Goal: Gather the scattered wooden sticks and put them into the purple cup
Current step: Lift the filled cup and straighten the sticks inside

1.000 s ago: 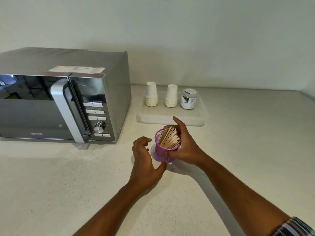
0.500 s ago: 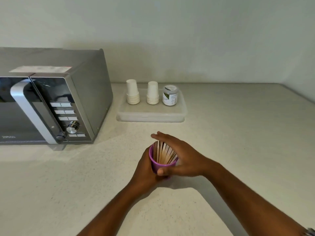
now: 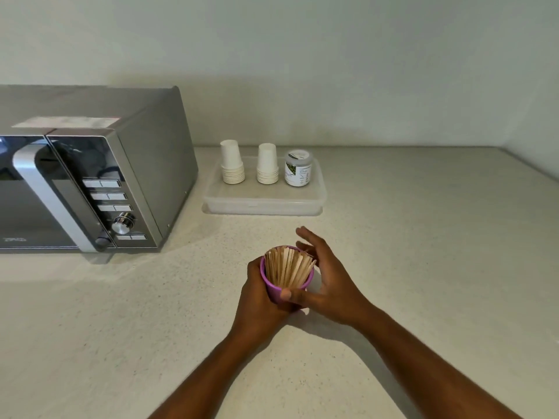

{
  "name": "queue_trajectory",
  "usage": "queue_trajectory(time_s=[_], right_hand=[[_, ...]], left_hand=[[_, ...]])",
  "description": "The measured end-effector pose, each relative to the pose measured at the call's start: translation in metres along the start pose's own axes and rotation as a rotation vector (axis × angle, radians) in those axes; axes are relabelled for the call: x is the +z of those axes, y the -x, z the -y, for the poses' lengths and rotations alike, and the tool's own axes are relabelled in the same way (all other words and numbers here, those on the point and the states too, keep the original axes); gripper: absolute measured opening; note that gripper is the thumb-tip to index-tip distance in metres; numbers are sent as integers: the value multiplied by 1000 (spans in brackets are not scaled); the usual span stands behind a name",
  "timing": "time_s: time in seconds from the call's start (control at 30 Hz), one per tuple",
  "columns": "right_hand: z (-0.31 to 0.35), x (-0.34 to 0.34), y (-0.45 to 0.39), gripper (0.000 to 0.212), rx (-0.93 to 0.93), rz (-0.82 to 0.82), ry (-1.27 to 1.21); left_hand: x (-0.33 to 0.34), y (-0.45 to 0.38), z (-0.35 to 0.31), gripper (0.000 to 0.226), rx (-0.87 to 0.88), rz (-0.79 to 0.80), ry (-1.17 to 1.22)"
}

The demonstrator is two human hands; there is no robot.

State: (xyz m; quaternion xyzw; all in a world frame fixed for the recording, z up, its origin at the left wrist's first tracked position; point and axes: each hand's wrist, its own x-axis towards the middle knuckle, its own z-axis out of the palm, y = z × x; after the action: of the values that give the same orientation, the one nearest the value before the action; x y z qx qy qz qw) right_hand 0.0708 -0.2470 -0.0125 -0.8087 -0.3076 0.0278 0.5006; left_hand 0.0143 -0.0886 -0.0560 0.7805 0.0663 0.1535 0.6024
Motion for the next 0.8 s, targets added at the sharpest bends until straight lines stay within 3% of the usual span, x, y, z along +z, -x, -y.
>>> queue_trajectory(time_s=[0.1, 0.23, 0.7, 0.8], right_hand=[[-5, 11, 8, 121, -1, -105, -141], [-3, 15, 7, 107, -63, -40, -107], [-17, 14, 4, 91, -15, -95, -187], [-15, 16, 1, 89, -19, -26, -175]], left_hand=[[12, 6, 0, 93, 18, -59, 87], [15, 10, -1, 87, 63, -119, 75], [-2, 1, 1, 98, 36, 34, 27], [-4, -1, 1, 92, 55, 34, 36]])
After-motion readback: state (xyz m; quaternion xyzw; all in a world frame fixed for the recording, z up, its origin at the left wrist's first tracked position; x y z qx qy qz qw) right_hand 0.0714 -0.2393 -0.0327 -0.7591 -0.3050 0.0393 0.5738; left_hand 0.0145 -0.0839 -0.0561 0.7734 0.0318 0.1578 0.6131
